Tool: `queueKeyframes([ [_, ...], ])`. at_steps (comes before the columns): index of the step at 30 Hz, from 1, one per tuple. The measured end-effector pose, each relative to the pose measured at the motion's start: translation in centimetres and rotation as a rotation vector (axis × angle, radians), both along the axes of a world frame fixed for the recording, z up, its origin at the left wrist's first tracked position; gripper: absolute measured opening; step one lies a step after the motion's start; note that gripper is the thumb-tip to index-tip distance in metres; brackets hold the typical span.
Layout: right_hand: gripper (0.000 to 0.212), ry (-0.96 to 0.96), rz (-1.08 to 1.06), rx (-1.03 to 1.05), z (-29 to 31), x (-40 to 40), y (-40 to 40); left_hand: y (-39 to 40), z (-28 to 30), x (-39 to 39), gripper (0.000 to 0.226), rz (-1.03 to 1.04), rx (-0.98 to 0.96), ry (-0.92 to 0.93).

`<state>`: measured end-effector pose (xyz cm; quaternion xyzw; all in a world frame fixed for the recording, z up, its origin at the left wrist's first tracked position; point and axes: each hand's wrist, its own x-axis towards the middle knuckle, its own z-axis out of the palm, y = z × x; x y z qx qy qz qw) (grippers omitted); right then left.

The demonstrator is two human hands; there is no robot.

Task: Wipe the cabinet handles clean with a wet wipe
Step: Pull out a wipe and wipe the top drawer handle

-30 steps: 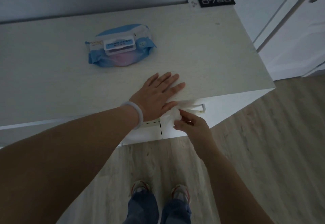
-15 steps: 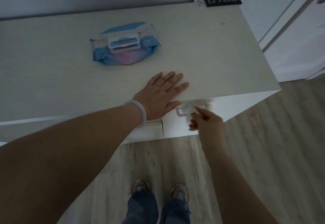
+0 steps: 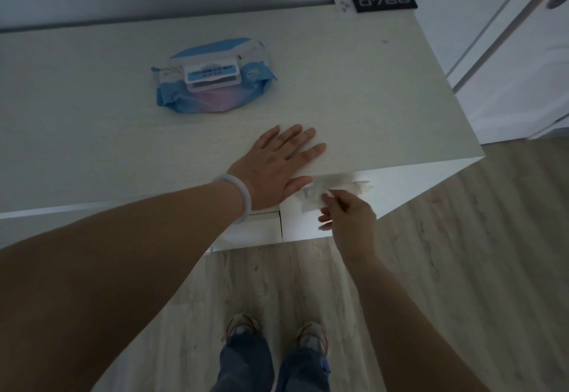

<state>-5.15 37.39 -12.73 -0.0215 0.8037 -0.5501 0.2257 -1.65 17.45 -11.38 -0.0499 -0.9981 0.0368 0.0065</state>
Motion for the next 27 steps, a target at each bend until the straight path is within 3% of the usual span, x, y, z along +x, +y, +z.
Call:
queueKeyframes([
  [5, 0.019, -0.02, -0.211, 0.008, -0.7, -2.8, 1.7, 0.0, 0.0, -0.1, 0.063, -0.002, 0.003, 0.0],
  [7, 0.007, -0.024, -0.218, 0.001, -0.8, -2.1, 0.5, 0.0, 0.1, -0.1, 0.063, 0.0, 0.004, 0.002],
  [10, 0.02, -0.03, -0.232, -0.022, -0.7, -0.9, -0.6, 0.0, 0.1, 0.0, 0.064, 0.001, -0.005, 0.005],
  [16, 0.009, -0.157, -0.283, -0.153, 0.2, -2.8, 1.5, -0.1, 0.0, 0.0, 0.063, -0.004, -0.007, 0.01],
  [21, 0.014, -0.203, -0.095, -0.152, -0.6, 1.2, -2.2, 0.0, 0.0, 0.0, 0.063, -0.005, -0.001, -0.006],
  [27, 0.009, -0.316, -0.425, -0.34, -0.2, -3.4, 1.3, 0.0, 0.0, 0.0, 0.062, -0.002, 0.004, 0.013],
])
